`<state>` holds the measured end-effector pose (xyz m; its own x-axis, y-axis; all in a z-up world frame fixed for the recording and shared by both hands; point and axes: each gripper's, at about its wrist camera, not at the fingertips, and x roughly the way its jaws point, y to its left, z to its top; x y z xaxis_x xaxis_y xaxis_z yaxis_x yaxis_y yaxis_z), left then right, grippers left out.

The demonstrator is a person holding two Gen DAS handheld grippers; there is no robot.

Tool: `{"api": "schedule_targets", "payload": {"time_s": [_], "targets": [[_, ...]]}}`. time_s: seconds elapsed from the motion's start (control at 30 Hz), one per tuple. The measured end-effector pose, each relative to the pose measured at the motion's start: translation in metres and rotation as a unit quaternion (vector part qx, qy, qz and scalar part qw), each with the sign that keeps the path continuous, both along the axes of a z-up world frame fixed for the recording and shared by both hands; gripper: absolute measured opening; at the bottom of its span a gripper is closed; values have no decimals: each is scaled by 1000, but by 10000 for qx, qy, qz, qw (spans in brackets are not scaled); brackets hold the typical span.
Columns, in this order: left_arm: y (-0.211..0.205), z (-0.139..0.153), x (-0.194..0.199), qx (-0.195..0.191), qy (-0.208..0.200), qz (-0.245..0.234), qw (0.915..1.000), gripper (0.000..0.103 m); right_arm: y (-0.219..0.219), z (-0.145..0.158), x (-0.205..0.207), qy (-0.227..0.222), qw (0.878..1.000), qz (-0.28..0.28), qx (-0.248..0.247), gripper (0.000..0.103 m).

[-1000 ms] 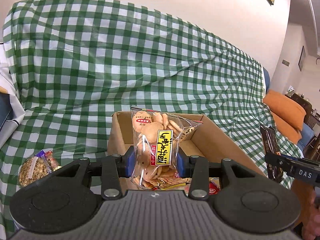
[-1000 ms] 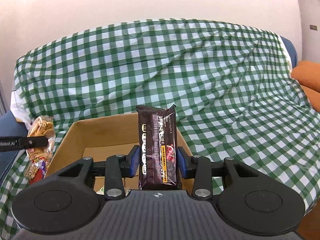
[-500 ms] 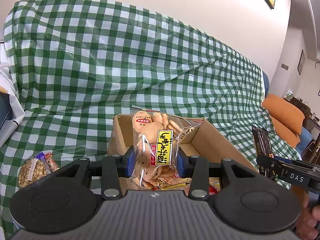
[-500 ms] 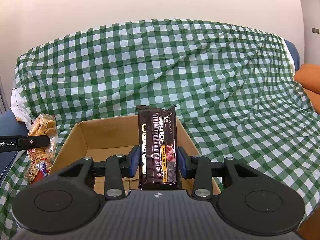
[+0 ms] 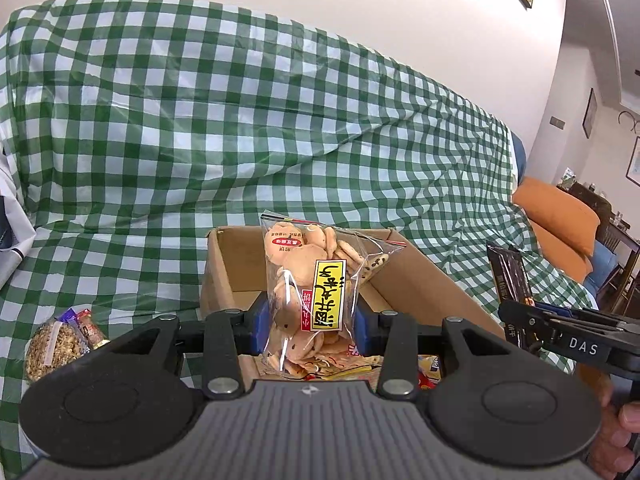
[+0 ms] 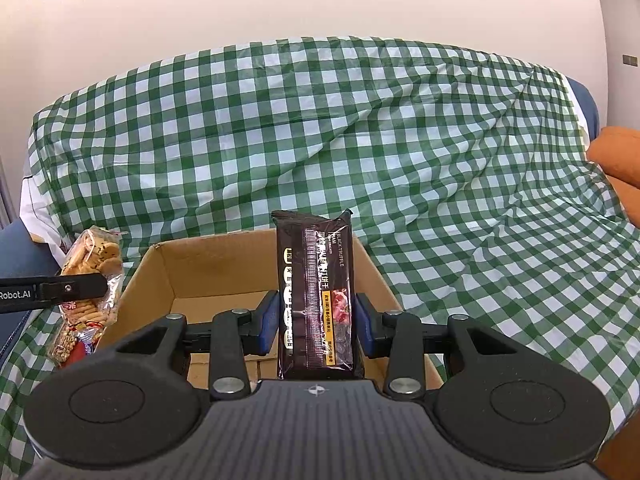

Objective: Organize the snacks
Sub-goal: 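Open the left tool to drop the cracker bag while the right tool drops the chocolate bar into the box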

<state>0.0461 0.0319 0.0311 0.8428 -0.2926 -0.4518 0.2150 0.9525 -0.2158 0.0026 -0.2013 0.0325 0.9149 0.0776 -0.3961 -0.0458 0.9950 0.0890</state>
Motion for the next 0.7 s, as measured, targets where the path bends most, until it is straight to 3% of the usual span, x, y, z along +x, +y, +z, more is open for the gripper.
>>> {"api": "schedule_targets", "payload": {"time_s": [0.27, 0.43, 0.5, 0.57, 0.7], "targets": [[-1, 0, 1, -58, -28, -159, 9999, 45, 2, 0, -1, 14, 10000, 16, -8, 41], [-4, 1, -2, -238, -51, -506, 9984, 46, 3, -2, 0, 82, 10000, 22, -23, 42], [-9, 0, -4, -148, -95, -563, 9983, 58, 3, -2, 1, 102, 9999, 6, -65, 57], [-11, 0, -5, -104, -125, -576, 9982, 59, 4, -2, 0, 70, 9999, -49, -121, 65], [-8, -1, -3, -105, -100, -491, 9987, 59, 5, -3, -1, 84, 9999, -40, -129, 66]]}}
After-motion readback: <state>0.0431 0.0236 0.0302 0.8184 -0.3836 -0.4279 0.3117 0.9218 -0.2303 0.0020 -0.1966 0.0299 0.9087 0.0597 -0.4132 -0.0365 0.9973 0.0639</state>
